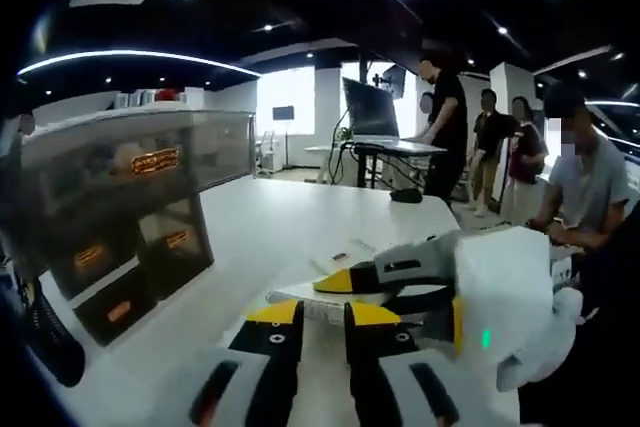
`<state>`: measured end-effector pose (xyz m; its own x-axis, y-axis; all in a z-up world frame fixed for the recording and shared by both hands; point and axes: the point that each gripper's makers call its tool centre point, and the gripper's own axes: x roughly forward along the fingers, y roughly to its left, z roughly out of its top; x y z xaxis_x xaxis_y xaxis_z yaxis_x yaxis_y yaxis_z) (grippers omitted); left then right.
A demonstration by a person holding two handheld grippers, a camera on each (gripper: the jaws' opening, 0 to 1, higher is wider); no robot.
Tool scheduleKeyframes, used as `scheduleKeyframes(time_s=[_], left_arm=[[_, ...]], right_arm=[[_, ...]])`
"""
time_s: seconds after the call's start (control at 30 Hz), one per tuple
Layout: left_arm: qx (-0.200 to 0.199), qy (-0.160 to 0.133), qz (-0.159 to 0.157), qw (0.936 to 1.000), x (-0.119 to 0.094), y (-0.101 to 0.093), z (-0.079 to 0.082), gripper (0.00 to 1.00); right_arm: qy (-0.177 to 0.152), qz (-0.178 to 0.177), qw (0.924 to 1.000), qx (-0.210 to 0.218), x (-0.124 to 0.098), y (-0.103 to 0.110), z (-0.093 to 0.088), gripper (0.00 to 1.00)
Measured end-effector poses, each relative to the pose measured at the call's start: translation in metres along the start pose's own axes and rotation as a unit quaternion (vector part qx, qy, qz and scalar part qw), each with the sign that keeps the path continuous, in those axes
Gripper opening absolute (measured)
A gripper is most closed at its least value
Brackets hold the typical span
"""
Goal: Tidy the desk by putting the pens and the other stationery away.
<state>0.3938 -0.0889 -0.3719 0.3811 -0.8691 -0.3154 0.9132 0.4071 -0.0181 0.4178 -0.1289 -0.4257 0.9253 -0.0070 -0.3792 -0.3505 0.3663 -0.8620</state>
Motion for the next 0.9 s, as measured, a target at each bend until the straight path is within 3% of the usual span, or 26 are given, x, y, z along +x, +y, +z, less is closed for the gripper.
scheduleKeyframes(time_s=[0.13, 0.27, 0.47, 0.63, 0.73, 0.9], left_arm=[[0.006, -0.008, 0.009, 0.9999, -0.006, 0.004, 0.007, 0.26], [0.021, -0.004, 0.018, 0.9996, -0.013, 0.004, 0.011, 0.42], [0.066, 0.01, 0.031, 0.9973, -0.021, 0.002, 0.013, 0.57], [0.067, -0.004, 0.032, 0.9972, -0.037, -0.003, 0.023, 0.63], [0.061, -0.016, 0.033, 0.9975, -0.048, -0.007, 0.029, 0.67], [0.052, -0.031, 0.033, 0.9976, -0.065, -0.009, 0.035, 0.68]], right_arm=[[0.002, -0.009, 0.9999, -0.013, 0.0, -0.004, -0.001, 0.06], [-0.006, -0.019, 0.9997, -0.015, -0.004, -0.011, 0.002, 0.06], [-0.018, -0.019, 0.9996, -0.015, -0.005, -0.017, 0.002, 0.06], [-0.04, -0.019, 0.999, 0.0, -0.013, -0.028, 0.005, 0.06], [-0.07, -0.007, 0.9969, 0.035, -0.021, -0.035, 0.011, 0.06], [-0.093, 0.003, 0.994, 0.057, -0.032, -0.044, 0.015, 0.06]])
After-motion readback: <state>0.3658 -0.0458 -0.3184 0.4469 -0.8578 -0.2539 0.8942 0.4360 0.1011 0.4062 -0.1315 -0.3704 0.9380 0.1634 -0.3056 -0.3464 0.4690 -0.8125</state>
